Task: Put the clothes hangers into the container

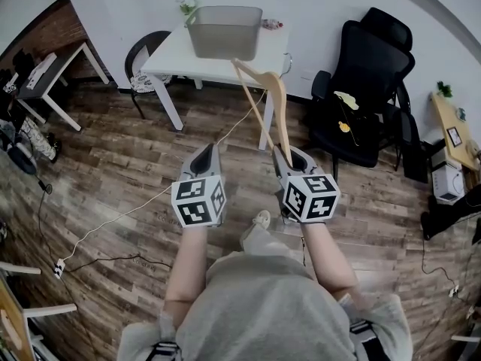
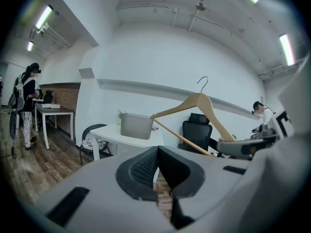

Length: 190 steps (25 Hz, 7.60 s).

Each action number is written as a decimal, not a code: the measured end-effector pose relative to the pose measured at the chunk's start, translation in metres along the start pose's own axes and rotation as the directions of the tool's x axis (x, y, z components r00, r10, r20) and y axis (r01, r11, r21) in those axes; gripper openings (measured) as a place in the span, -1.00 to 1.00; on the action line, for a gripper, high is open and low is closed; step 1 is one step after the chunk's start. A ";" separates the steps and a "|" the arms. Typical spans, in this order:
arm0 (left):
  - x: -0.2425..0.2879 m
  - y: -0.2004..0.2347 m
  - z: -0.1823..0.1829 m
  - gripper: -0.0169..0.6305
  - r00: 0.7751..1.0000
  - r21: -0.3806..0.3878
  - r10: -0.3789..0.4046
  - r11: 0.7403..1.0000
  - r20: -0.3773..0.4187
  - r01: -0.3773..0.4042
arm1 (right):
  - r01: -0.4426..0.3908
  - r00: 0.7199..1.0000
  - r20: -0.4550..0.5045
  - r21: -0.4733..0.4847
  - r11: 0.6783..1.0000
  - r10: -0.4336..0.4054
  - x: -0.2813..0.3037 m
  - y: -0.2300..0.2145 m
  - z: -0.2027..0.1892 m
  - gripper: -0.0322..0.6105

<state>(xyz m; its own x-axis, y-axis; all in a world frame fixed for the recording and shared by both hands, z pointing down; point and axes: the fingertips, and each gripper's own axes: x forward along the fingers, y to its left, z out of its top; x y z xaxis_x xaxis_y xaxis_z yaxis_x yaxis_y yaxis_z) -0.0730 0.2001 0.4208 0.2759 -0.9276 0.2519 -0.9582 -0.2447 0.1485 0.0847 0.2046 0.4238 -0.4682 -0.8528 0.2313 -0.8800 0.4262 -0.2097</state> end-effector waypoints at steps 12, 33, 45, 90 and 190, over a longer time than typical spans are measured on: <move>0.018 0.018 -0.001 -0.92 1.000 -0.002 0.019 1.000 -0.016 -0.019 | 0.018 1.000 -0.012 0.044 0.999 -0.017 0.024 -0.012 -0.002 -0.79; 0.189 0.076 0.061 -0.92 0.998 -0.012 0.066 0.998 -0.025 -0.066 | -0.009 1.000 -0.001 0.032 0.999 0.009 0.183 -0.086 0.076 -0.79; 0.286 0.090 0.097 -0.92 0.995 -0.020 0.102 0.995 -0.010 -0.102 | -0.060 0.998 -0.004 0.008 0.998 0.060 0.268 -0.138 0.119 -0.79; 0.472 0.175 0.178 -0.92 0.990 -0.022 0.141 0.990 0.023 -0.140 | -0.186 0.975 -0.143 -0.094 0.978 0.172 0.473 -0.214 0.212 -0.79; 0.621 0.316 0.219 -0.92 0.993 -0.024 0.080 0.996 -0.086 -0.082 | -0.529 0.600 -0.788 -0.263 0.807 0.136 0.690 -0.202 0.147 -0.47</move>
<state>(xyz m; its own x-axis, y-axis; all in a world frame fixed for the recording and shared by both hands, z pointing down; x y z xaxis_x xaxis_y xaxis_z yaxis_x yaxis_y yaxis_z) -0.2210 -0.5153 0.4154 0.2041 -0.9166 0.3439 -0.9755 -0.1610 0.1501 -0.0488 -0.5139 0.4860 -0.4639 -0.2162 0.8591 -0.4837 0.8743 -0.0412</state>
